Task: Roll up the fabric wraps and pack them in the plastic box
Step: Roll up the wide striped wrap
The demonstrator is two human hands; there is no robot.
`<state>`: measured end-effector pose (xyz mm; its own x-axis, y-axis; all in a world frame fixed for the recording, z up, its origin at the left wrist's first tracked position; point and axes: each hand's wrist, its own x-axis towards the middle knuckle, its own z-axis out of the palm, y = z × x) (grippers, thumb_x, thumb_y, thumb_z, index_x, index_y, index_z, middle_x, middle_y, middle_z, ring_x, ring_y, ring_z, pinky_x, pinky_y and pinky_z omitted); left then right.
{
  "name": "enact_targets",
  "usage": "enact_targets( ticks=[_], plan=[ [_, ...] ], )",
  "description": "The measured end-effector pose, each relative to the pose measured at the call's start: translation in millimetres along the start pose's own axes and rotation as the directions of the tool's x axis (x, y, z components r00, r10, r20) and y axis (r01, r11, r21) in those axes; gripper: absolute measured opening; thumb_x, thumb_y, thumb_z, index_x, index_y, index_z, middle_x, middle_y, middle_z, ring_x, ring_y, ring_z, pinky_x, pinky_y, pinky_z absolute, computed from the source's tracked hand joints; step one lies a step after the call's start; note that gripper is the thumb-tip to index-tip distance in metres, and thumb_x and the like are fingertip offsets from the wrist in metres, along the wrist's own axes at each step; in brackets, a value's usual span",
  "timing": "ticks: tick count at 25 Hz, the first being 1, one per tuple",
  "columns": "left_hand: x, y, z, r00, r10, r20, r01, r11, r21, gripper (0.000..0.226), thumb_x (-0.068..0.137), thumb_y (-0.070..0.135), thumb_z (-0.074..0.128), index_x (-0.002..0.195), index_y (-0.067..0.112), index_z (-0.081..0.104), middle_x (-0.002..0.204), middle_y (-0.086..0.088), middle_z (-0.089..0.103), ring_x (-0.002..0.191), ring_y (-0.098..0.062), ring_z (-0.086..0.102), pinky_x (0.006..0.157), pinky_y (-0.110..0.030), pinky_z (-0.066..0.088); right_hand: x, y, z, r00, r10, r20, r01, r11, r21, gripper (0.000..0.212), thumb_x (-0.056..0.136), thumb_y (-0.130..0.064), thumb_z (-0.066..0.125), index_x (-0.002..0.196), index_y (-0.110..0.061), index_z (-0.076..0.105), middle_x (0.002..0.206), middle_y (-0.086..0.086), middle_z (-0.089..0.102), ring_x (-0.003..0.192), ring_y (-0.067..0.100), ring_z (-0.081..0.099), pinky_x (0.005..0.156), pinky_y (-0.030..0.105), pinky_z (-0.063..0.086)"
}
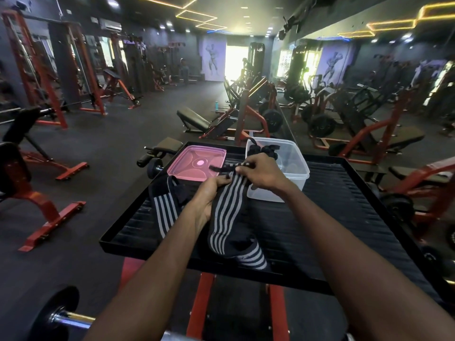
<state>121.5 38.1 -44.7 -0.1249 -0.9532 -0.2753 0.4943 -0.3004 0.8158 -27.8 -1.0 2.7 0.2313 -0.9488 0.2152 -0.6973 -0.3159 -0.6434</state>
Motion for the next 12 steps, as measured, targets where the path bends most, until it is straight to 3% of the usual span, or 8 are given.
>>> enact_targets(
  ticks=[2,4,6,8,10,12],
  plan=[
    [-1.6,1.1,-2.3,0.998,-0.054,0.043,0.053,0.998,0.017,0.024,0.086,0.006,0.053,0.104,0.002,0.069,0.094,-0.017,0.071,0.078,-0.028,0.069,0.086,-0.04,0.055,0.1,2.4,6.7,0.993,0.029,-0.112,-0.017,0.995,0.101,0.01,0.091,-0.024,0.072,0.087,-0.014,0.073,0.088,0.006,0.072,0.079,0.019,0.069,0.073,0.039,0.06],
    [-4.0,0.1,-3.7,0.997,-0.054,0.06,0.053,0.998,0.024,0.021,0.086,0.009,0.056,0.101,0.001,0.068,0.087,-0.015,0.072,0.072,-0.025,0.07,0.077,-0.036,0.058,0.1,6.1,13.2,0.983,0.057,-0.172,-0.029,0.987,0.159,0.01,0.089,-0.023,0.073,0.088,-0.013,0.075,0.086,0.002,0.072,0.08,0.016,0.068,0.072,0.037,0.059],
    [-1.5,-1.0,-7.2,0.998,0.003,0.061,-0.004,1.0,0.022,0.017,0.091,0.015,0.059,0.095,0.002,0.069,0.079,-0.011,0.073,0.065,-0.021,0.071,0.063,-0.029,0.059,0.8,11.2,20.8,0.986,0.084,-0.143,-0.048,0.97,0.237,0.009,0.088,-0.02,0.075,0.086,-0.012,0.075,0.082,0.002,0.071,0.08,0.018,0.069,0.07,0.039,0.059],
    [3.9,-3.4,-13.3,0.998,0.05,0.049,-0.052,0.998,0.021,0.022,0.09,0.025,0.067,0.095,0.004,0.072,0.088,-0.014,0.075,0.073,-0.023,0.073,0.07,-0.032,0.06,1.1,16.5,29.6,0.99,0.097,-0.107,-0.061,0.952,0.3,0.006,0.086,-0.014,0.076,0.084,-0.01,0.073,0.078,0.002,0.07,0.073,0.018,0.066,0.065,0.037,0.057],
    [11.9,-3.8,-21.2,0.996,0.09,-0.01,-0.087,0.986,0.141,0.035,0.083,0.034,0.076,0.102,0.005,0.073,0.1,-0.017,0.075,0.086,-0.026,0.074,0.083,-0.036,0.059,0.6,18.7,37.7,0.99,0.1,-0.103,-0.056,0.93,0.363,0.007,0.086,-0.008,0.076,0.082,-0.01,0.071,0.074,0.001,0.068,0.066,0.014,0.062,0.058,0.028,0.053],
    [17.9,-3.3,-27.0,0.985,0.161,-0.066,-0.139,0.955,0.261,0.026,0.088,0.032,0.072,0.099,0.009,0.072,0.095,-0.011,0.075,0.077,-0.015,0.074,0.074,-0.026,0.058,-0.9,16.2,43.5,0.992,0.087,-0.091,-0.04,0.903,0.429,0.004,0.085,-0.003,0.075,0.084,-0.006,0.072,0.075,-0.001,0.067,0.063,0.007,0.06,0.053,0.017,0.05]
  ],
)
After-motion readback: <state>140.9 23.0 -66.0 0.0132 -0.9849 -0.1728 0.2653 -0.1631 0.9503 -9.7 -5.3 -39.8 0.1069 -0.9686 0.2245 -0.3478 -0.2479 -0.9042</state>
